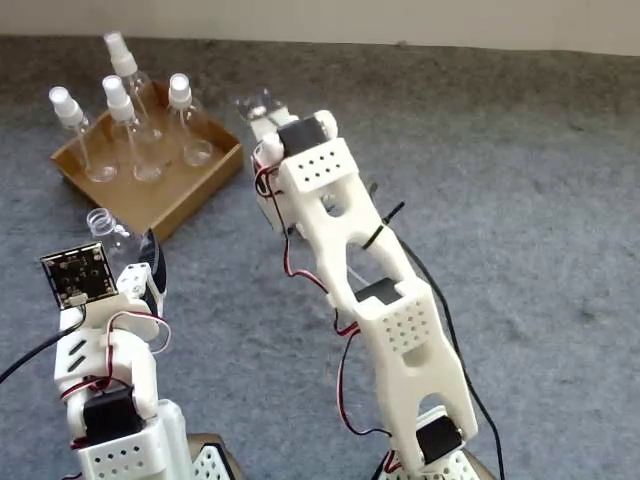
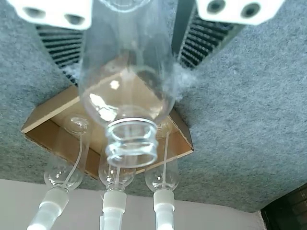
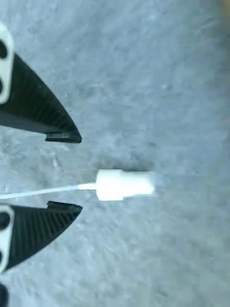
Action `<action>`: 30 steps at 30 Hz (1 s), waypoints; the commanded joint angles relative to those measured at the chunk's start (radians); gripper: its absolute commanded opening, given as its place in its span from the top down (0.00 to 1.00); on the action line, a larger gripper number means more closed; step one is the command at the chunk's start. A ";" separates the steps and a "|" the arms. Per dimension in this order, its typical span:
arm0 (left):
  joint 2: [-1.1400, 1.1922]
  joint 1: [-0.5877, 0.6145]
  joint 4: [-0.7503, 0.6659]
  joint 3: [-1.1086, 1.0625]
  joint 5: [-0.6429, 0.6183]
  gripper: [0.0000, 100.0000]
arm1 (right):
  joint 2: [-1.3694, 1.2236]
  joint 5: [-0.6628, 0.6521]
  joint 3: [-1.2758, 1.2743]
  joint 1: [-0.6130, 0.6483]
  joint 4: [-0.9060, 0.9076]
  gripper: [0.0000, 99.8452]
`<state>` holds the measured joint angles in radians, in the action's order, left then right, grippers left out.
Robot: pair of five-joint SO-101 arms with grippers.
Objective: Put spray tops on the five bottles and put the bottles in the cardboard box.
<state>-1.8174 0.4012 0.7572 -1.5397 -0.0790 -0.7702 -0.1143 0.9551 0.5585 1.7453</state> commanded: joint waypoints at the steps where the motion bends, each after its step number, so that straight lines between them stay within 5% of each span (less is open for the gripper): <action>1: -0.013 -0.015 -0.031 0.005 -0.008 0.87 | 0.081 -0.014 -0.139 -0.015 -0.099 0.81; 7: -0.013 -0.015 -0.029 0.004 -0.008 0.87 | 0.081 -0.015 -0.220 -0.013 -0.208 0.81; 12: -0.013 -0.015 -0.029 0.004 -0.008 0.87 | 0.081 -0.153 -0.220 -0.028 -0.278 0.81; 26: -0.013 -0.015 -0.029 0.004 -0.008 0.87 | 0.048 -0.169 -0.211 -0.045 -0.248 0.81; 30: -0.013 -0.015 -0.029 0.004 -0.008 0.87 | 0.081 -0.302 -0.211 -0.042 -0.240 0.81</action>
<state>-1.8174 0.4012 0.7572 -1.5397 -0.0790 -0.7687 -0.2908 0.7281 0.5309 1.4937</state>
